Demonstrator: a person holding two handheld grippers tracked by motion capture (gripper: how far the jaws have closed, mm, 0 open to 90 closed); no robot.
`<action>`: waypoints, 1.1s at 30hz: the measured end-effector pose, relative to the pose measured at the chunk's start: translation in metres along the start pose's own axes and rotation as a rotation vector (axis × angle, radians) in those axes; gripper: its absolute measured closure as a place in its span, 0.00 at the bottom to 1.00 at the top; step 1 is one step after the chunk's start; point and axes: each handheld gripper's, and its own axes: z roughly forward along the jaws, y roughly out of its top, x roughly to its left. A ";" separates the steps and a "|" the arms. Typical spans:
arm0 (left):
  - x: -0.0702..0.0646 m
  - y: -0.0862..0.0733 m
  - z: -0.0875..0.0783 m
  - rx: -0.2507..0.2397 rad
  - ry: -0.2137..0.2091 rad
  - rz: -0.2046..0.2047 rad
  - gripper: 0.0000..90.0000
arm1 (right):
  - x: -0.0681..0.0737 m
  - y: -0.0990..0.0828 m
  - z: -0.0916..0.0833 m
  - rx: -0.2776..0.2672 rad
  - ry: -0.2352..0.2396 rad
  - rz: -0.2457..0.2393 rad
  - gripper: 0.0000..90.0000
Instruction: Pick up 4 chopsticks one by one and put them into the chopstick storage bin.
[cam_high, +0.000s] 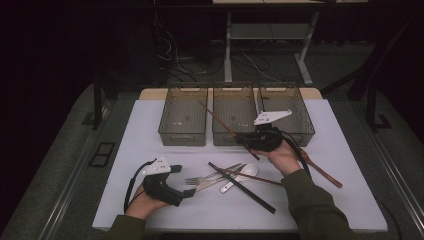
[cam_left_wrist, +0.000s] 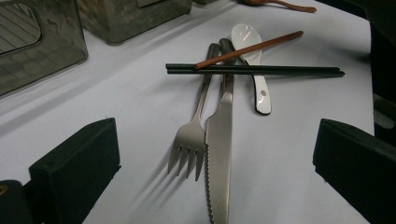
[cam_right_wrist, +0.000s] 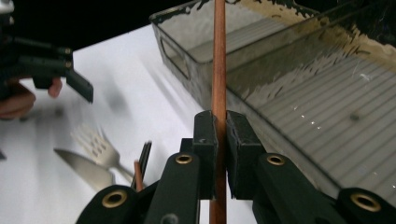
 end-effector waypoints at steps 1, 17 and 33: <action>0.000 0.000 0.000 0.001 0.000 0.000 0.00 | -0.001 0.003 0.001 -0.004 0.000 0.001 0.92; 0.000 0.000 0.000 0.001 -0.003 -0.002 0.00 | -0.007 0.043 0.030 -0.032 -0.020 0.018 0.92; 0.000 0.000 -0.001 0.001 -0.011 0.002 0.00 | -0.009 0.080 0.075 -0.047 -0.058 0.049 0.92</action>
